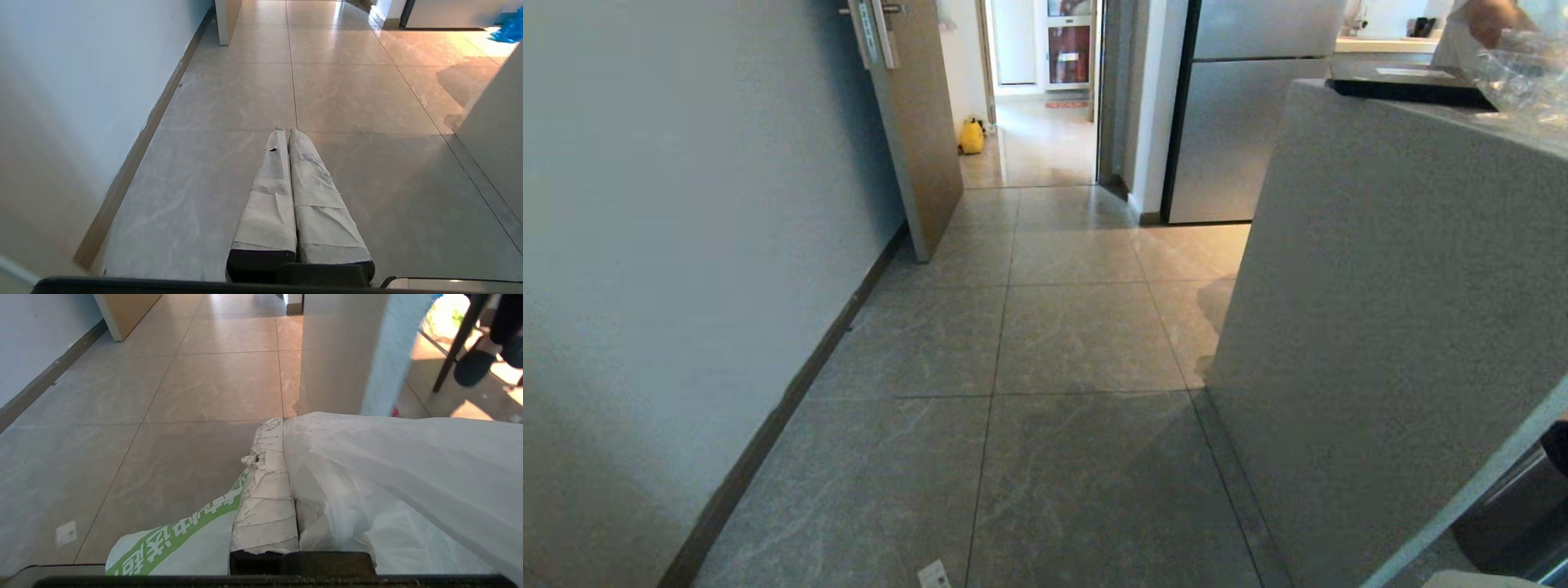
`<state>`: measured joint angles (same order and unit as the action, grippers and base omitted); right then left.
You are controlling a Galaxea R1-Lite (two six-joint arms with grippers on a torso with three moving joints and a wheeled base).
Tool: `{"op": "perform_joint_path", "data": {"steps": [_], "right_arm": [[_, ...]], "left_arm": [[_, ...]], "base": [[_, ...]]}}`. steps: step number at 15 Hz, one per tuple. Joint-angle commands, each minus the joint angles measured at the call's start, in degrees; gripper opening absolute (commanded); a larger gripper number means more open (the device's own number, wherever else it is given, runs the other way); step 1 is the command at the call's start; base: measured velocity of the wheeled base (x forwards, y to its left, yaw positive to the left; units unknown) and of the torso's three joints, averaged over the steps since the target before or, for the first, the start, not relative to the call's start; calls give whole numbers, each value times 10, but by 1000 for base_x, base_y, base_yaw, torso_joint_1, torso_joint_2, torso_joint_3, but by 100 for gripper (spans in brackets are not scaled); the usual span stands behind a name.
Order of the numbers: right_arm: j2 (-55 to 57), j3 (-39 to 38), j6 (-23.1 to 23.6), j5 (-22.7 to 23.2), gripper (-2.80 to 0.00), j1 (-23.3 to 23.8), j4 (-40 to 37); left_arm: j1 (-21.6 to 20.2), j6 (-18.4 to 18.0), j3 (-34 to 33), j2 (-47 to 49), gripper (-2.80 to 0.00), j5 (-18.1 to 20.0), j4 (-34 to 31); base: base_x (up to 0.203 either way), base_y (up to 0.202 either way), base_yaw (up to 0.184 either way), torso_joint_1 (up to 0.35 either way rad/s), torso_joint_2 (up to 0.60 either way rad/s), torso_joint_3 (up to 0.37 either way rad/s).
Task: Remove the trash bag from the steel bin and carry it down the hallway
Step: Put the trash bag at the door
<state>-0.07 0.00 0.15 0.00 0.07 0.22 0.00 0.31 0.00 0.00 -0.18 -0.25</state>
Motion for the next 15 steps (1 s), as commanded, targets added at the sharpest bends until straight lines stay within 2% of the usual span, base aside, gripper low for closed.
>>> {"op": "perform_joint_path", "data": {"steps": [1,15], "right_arm": [[1,0,-1,0,-280,0,0],[1,0,0,0,-280,0,0]], "left_arm": [[0,0,0,0,-280,0,0],[0,0,0,0,-280,0,0]], "base": [[187,0,1,6,6,-1],[188,0,1,2,3,2]]}}
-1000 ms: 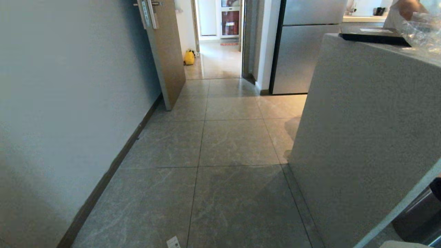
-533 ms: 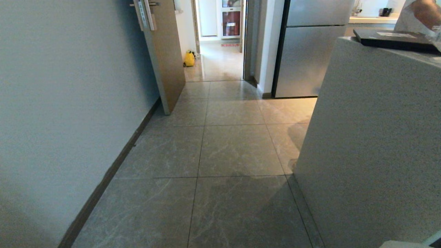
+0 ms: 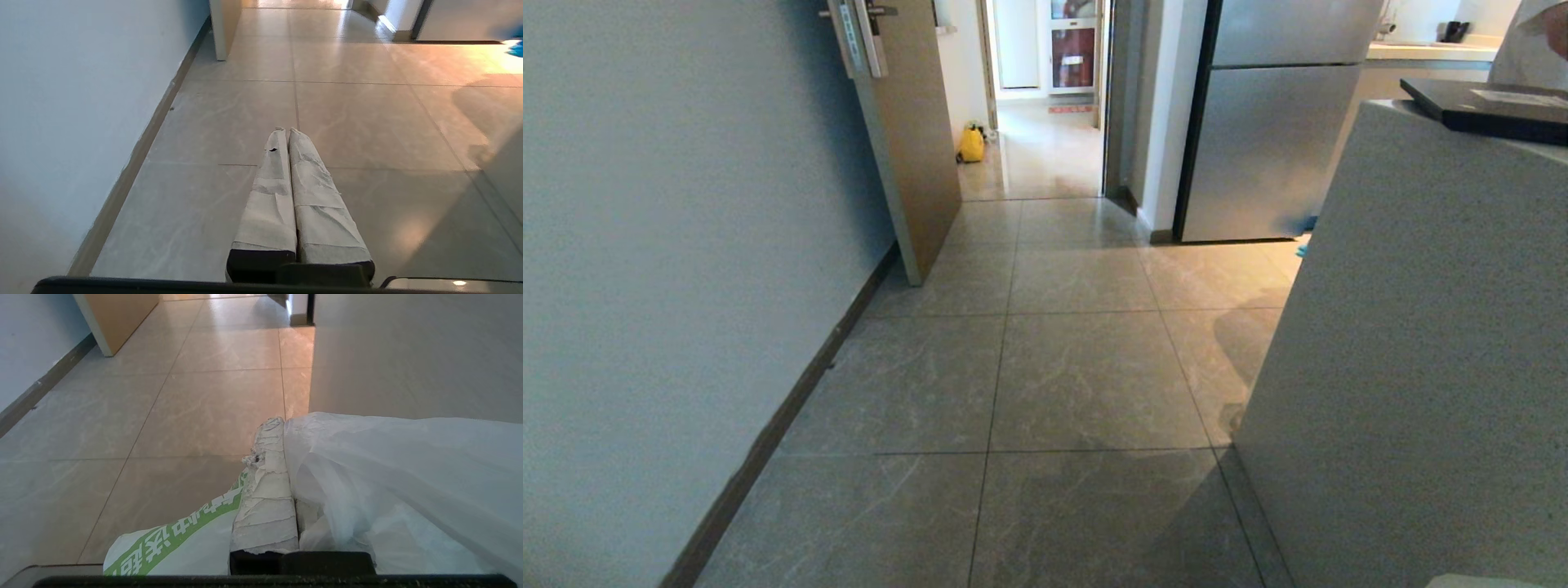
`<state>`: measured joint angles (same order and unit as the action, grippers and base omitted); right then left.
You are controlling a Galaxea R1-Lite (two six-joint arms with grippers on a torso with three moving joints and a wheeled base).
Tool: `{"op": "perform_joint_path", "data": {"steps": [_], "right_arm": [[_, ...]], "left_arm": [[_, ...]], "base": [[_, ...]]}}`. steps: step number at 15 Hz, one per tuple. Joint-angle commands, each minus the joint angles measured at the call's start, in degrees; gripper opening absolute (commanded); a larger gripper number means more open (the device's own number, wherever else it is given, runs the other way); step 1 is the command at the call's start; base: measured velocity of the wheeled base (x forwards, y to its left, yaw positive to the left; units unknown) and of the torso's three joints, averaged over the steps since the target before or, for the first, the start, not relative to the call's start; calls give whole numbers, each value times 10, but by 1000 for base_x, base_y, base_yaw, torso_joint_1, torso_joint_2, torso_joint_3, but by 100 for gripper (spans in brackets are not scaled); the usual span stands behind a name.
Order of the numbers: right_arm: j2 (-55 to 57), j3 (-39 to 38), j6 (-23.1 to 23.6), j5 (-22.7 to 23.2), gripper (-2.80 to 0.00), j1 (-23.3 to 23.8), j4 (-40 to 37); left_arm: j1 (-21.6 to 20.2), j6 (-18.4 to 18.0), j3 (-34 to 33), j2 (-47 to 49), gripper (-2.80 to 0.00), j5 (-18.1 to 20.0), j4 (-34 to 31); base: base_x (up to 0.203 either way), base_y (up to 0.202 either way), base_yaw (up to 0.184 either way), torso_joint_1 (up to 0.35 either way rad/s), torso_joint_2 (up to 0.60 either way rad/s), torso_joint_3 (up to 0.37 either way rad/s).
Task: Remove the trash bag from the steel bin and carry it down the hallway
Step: Put the trash bag at the door
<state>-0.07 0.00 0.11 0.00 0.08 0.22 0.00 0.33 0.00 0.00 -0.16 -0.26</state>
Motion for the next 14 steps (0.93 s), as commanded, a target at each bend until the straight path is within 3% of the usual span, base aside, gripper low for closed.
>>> {"op": "perform_joint_path", "data": {"steps": [1,14], "right_arm": [[1,0,1,0,-280,0,0],[1,0,0,0,-280,0,0]], "left_arm": [[0,0,0,0,-280,0,0],[0,0,0,0,-280,0,0]], "base": [[194,0,2,0,3,6],[190,0,1,3,3,4]]}}
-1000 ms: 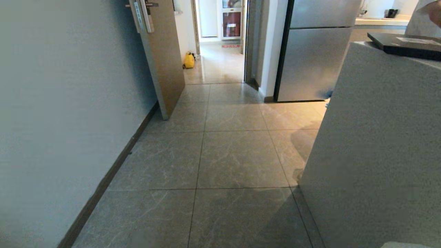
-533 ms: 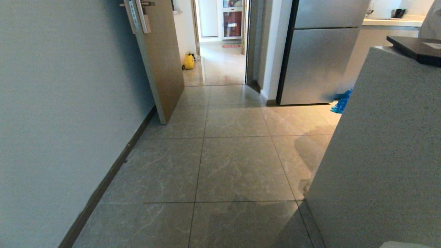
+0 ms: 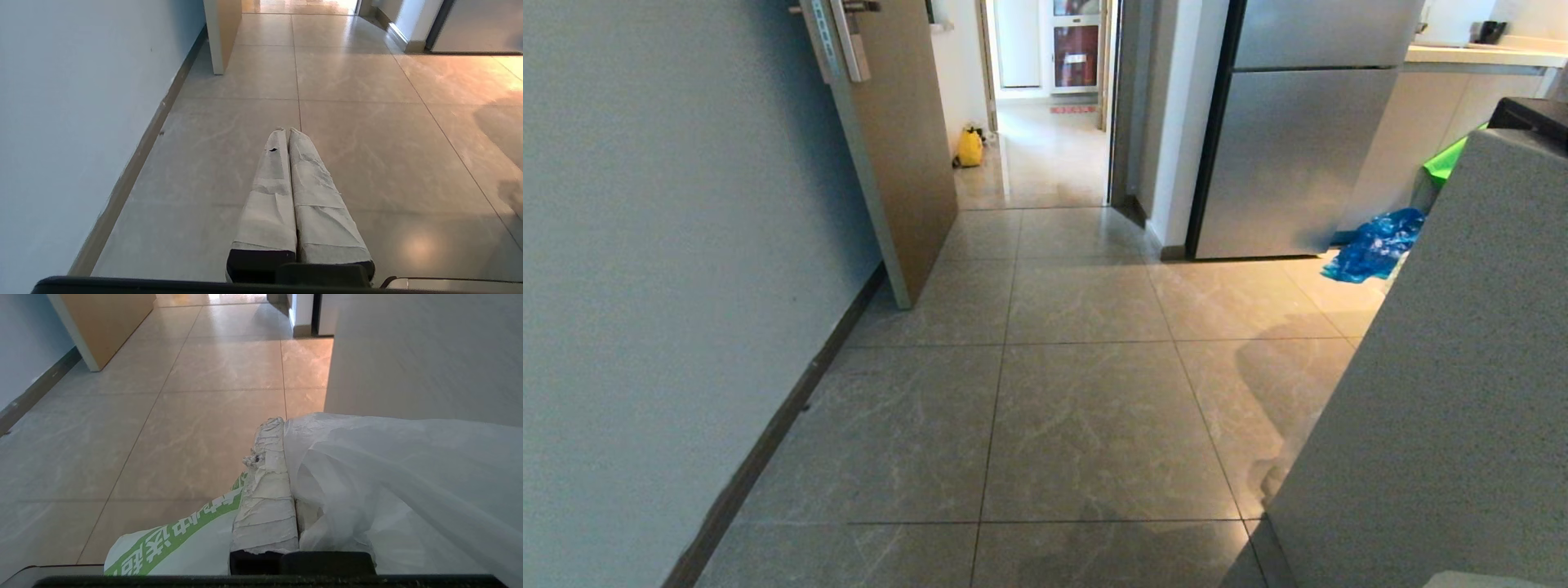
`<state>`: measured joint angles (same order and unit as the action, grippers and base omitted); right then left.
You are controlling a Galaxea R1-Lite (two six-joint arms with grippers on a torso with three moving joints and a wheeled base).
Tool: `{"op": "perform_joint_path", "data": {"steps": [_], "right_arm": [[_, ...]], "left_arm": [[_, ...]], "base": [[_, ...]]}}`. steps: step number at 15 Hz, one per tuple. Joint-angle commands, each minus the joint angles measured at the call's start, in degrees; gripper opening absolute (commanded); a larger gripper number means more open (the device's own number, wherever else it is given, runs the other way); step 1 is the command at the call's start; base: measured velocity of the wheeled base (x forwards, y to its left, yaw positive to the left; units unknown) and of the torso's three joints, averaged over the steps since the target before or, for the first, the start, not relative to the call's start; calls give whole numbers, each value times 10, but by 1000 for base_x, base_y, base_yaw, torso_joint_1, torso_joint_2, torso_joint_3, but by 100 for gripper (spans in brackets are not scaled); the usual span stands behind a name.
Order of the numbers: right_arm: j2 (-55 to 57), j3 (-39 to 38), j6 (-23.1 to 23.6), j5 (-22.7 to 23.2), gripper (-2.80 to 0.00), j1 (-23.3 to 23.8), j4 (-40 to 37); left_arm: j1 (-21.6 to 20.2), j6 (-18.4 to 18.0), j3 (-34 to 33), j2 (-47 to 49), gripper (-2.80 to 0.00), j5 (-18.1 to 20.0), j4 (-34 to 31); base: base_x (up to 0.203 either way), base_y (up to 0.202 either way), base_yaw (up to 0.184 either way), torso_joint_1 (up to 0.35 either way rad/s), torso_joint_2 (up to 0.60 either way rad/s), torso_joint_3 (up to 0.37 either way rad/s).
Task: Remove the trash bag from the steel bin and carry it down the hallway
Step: Put the trash bag at the door
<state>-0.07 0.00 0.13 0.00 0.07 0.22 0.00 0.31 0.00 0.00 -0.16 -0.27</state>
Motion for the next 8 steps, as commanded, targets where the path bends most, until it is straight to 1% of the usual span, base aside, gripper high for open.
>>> {"op": "perform_joint_path", "data": {"steps": [1,8], "right_arm": [[1,0,0,0,-280,0,0],[1,0,0,0,-280,0,0]], "left_arm": [[0,0,0,0,-280,0,0],[0,0,0,0,-280,0,0]], "base": [[194,0,1,7,2,2],[191,0,1,2,2,3]]}}
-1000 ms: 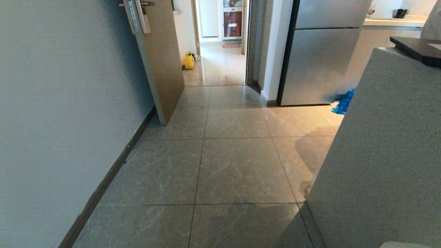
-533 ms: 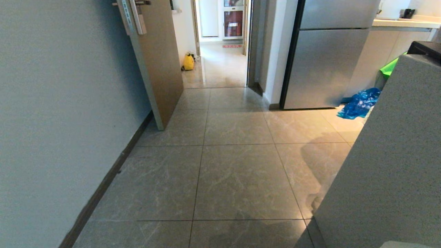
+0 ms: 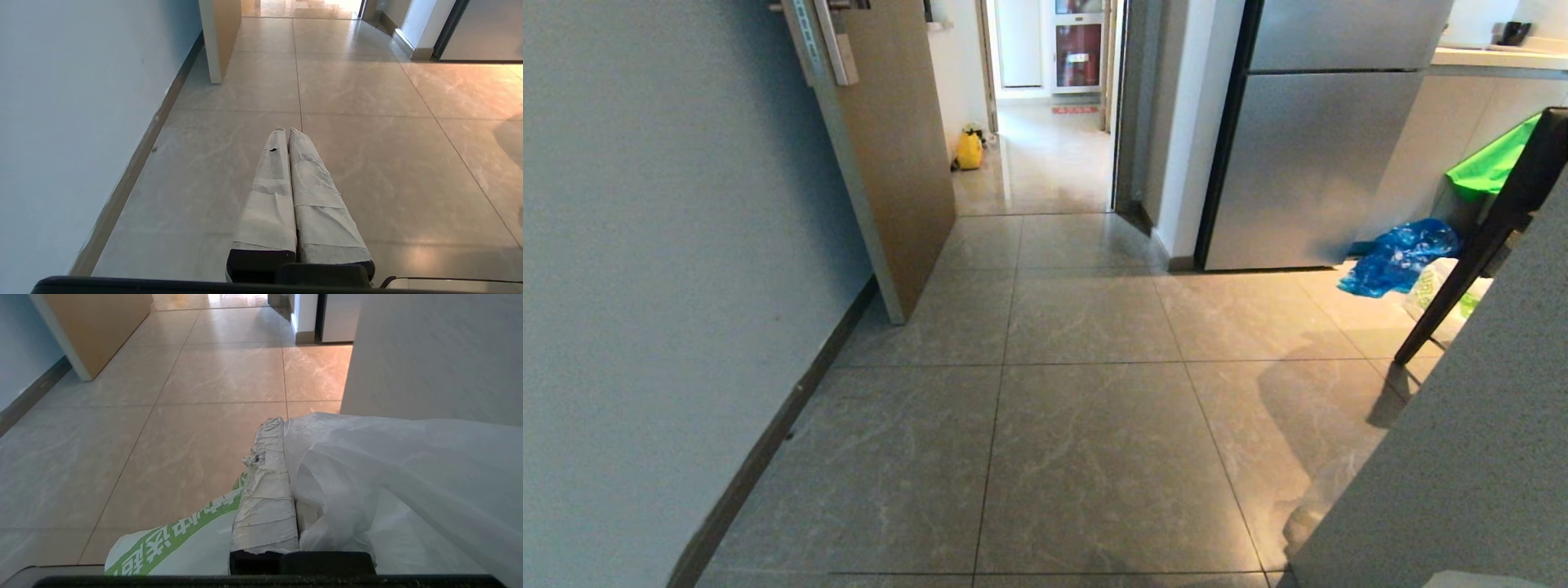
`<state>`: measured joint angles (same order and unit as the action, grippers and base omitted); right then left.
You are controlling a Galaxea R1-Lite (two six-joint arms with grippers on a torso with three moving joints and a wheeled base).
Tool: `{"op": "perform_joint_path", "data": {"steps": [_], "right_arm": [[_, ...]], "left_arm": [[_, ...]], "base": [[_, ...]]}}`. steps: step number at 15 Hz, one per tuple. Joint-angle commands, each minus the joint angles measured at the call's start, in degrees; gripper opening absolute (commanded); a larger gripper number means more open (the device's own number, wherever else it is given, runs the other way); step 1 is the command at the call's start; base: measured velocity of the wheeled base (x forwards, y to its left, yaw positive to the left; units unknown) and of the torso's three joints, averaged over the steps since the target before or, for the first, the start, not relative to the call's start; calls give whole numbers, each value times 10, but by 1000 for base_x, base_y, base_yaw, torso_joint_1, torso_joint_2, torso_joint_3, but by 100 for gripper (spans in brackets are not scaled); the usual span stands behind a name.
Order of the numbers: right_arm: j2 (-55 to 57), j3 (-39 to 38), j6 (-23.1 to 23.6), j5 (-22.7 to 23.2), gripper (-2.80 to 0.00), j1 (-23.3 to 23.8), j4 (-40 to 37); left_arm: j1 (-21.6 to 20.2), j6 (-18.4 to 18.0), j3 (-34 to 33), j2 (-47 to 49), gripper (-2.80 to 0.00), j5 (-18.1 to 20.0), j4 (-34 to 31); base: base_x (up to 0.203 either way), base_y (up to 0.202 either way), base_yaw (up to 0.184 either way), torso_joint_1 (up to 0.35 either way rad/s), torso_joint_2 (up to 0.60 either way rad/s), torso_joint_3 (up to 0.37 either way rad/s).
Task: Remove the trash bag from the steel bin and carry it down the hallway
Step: Put the trash bag at the door
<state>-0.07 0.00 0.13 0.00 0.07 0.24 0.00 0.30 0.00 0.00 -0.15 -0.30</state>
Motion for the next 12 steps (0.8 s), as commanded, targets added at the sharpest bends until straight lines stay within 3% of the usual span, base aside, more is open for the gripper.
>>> {"op": "perform_joint_path", "data": {"steps": [1,12], "right_arm": [[1,0,0,0,-280,0,0],[1,0,0,0,-280,0,0]], "left_arm": [[0,0,0,0,-280,0,0],[0,0,0,0,-280,0,0]], "base": [[188,0,4,2,-2,7],[189,0,1,1,2,3]]}}
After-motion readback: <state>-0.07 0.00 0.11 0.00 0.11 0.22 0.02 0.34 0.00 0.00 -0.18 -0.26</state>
